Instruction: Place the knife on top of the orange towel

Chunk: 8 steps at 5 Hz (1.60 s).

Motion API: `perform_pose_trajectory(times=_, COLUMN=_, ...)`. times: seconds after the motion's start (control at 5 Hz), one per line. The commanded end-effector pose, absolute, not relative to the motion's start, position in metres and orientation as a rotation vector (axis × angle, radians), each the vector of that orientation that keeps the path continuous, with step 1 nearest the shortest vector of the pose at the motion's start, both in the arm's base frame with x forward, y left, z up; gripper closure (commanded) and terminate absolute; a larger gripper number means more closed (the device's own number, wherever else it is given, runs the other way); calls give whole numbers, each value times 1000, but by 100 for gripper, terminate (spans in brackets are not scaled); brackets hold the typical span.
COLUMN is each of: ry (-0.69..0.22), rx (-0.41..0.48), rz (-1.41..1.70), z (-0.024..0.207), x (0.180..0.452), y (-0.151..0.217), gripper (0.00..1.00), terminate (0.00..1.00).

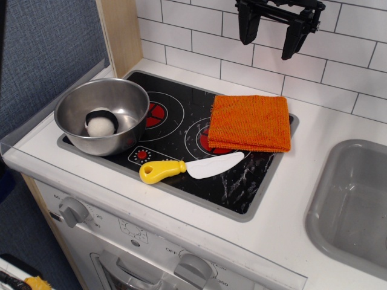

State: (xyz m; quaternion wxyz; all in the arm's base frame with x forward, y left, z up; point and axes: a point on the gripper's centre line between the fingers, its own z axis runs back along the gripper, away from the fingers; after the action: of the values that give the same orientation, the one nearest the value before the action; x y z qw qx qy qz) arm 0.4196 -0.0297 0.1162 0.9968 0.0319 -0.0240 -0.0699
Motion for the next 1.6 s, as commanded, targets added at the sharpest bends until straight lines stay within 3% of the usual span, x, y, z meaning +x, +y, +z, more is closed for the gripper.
perform_pose_trajectory(times=0.0, ry=-48, rx=64, rz=-140, z=116, x=420, y=-30, gripper=0, terminate=0)
perform_pose_trajectory(times=0.4, ry=-139, rx=-73, rz=-124, z=133, x=389, y=2, gripper=0, terminate=0)
perform_pose_trajectory(times=0.6, ry=-139, rx=-32, rz=-241, z=144, x=351, y=17, gripper=0, terminate=0)
perform_pose_trajectory(times=1.0, ry=-93, rx=-74, rz=-451, z=110, x=287, y=40, gripper=0, terminate=0)
perform_pose_trajectory(times=1.4, ry=-110, rx=-54, rz=-567, z=66, x=267, y=25, gripper=0, terminate=0)
